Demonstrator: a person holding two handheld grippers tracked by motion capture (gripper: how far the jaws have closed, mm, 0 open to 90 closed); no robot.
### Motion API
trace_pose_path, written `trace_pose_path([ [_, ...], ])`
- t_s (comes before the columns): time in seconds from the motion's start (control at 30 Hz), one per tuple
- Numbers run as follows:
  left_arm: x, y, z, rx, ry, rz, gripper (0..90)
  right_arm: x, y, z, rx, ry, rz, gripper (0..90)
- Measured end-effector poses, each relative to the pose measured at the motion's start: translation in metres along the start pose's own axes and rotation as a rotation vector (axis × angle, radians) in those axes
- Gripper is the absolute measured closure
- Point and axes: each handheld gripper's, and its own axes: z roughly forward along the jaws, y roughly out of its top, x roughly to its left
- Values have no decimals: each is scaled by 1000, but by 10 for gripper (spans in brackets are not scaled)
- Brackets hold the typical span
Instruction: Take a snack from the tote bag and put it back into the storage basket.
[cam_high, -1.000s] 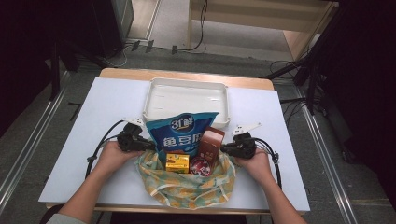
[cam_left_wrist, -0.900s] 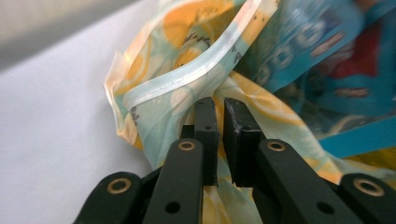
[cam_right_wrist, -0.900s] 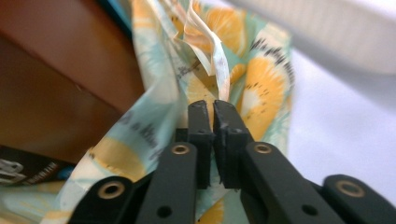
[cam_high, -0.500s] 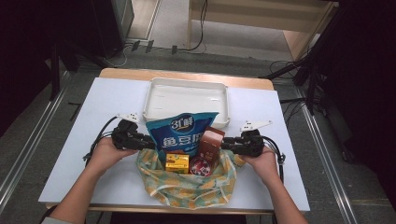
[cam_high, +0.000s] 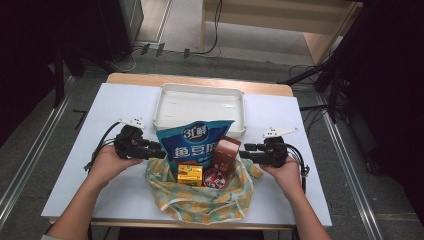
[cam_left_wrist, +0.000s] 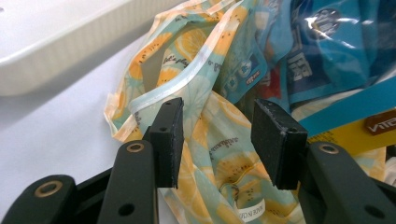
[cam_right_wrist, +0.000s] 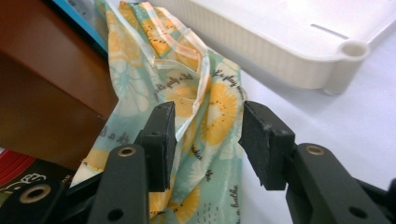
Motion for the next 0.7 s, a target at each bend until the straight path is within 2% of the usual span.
trace_pose_path([
  [0.2,-5,3,-9,-10,-4,12,533,-2,0,-3,-7,-14,3,545],
  [0.43,-17,11,-25,-38,-13,44,511,-2,0,-3,2,-24,9,518],
  [0.7,-27,17,-36,-40,-23,73,486,-4,-1,-5,2,-24,16,488],
])
